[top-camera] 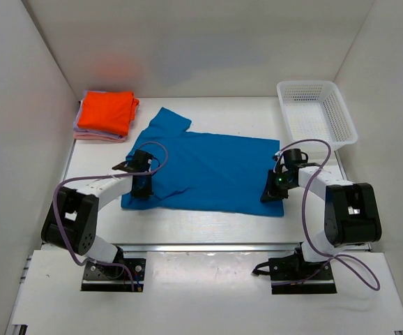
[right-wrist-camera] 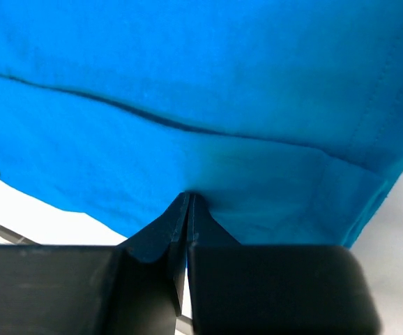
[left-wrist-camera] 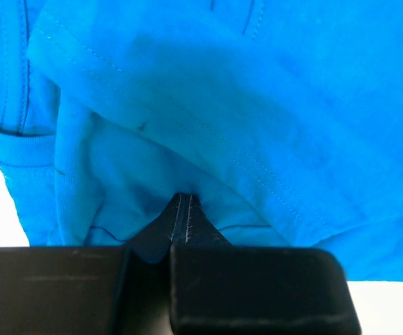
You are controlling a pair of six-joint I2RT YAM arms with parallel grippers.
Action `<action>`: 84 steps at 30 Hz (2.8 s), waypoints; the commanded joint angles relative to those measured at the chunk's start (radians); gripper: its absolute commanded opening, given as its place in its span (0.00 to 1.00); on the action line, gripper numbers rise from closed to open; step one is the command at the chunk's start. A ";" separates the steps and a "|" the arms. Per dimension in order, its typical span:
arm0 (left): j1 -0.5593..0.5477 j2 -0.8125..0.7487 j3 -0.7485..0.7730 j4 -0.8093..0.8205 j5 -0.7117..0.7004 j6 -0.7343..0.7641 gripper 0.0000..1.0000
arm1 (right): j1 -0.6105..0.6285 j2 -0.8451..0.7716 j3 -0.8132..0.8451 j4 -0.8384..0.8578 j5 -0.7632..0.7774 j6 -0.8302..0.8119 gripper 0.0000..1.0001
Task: Fold and stack the t-shirts
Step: Fold the flattened tshirt in 1/3 of the way, then grap the side of the flattened tshirt furthest away from the robot with both arms
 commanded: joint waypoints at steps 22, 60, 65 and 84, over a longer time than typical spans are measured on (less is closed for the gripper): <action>-0.125 -0.041 0.079 -0.321 0.146 0.080 0.00 | -0.086 0.027 0.068 -0.247 0.127 -0.206 0.00; 0.160 0.820 1.355 -0.122 0.154 0.136 0.75 | 0.104 -0.007 0.191 0.575 0.658 0.159 0.60; 0.153 1.043 1.680 -0.300 0.151 0.149 0.76 | 0.113 0.053 0.197 0.597 0.649 0.154 0.59; 0.154 1.151 1.719 -0.436 0.183 0.193 0.00 | 0.104 0.085 0.197 0.609 0.636 0.134 0.58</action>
